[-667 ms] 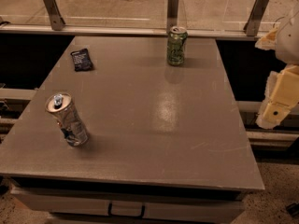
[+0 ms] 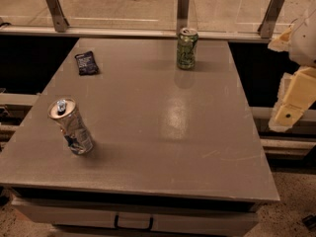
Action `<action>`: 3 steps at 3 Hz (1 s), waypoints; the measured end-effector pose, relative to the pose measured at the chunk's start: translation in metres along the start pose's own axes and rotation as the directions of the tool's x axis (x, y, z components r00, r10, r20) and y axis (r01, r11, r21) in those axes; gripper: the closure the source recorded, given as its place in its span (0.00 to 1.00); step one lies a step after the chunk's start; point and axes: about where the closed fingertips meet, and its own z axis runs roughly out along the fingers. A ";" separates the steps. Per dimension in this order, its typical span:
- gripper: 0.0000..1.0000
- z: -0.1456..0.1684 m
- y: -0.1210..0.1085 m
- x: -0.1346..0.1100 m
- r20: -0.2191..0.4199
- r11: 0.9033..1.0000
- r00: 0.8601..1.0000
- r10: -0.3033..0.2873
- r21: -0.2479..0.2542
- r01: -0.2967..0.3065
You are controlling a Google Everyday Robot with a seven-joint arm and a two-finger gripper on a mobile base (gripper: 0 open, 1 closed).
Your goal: Move green can near redbull can
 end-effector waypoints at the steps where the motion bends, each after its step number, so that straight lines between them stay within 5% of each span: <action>1: 0.00 0.026 -0.042 -0.003 0.051 1.000 0.999 -0.013 0.028 0.011; 2: 0.00 0.067 -0.103 -0.013 0.148 0.998 0.989 0.006 0.065 -0.016; 3: 0.00 0.110 -0.156 -0.036 0.272 0.991 0.960 0.069 0.092 -0.097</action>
Offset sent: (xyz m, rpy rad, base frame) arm 0.2153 -0.0078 -0.0621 0.2504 -0.1798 -0.0026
